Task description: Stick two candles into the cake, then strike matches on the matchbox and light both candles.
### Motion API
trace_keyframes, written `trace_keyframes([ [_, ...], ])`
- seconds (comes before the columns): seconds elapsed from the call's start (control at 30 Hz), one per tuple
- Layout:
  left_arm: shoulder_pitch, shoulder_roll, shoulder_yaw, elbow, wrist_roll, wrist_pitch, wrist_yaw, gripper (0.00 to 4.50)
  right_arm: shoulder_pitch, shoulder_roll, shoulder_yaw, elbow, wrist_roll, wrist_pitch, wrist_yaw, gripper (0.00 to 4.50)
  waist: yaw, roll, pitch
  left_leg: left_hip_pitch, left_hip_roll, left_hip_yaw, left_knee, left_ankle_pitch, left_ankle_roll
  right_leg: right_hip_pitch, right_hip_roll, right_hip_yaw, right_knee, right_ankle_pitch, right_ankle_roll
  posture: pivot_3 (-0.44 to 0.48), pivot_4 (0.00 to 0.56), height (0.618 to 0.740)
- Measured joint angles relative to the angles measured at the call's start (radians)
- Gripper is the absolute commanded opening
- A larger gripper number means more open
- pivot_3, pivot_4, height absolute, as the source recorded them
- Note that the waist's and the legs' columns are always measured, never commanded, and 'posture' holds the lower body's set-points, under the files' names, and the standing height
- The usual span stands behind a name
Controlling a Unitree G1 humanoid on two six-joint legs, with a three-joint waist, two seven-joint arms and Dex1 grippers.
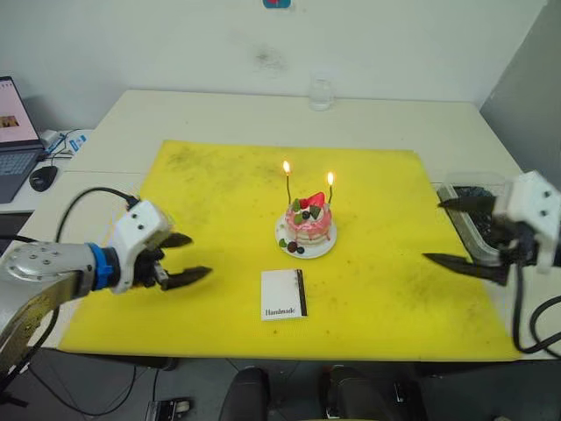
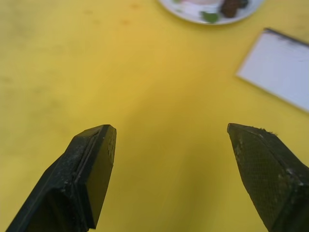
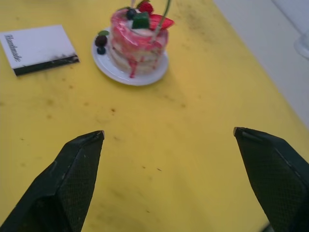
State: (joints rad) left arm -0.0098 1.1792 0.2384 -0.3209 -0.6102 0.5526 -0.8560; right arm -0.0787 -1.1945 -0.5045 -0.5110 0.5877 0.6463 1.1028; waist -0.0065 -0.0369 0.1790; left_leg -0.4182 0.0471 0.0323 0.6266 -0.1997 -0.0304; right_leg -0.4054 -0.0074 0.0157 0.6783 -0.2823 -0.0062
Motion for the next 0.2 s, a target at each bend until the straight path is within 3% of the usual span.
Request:
trace_keyframes([
  [0.2, 0.001, -0.018, 0.024, 0.096, 0.069, -0.118, -0.115, 4.11, 0.027, -0.023, -0.043, 0.082, -0.019, -0.042, 0.109, 4.5, 0.002, 0.0, 0.0, 0.0, 0.0, 0.001, -0.002, -0.001, 0.001, 0.0, -0.001, -0.001, 0.0, 0.001, 0.003, 0.0, 0.15, 0.74],
])
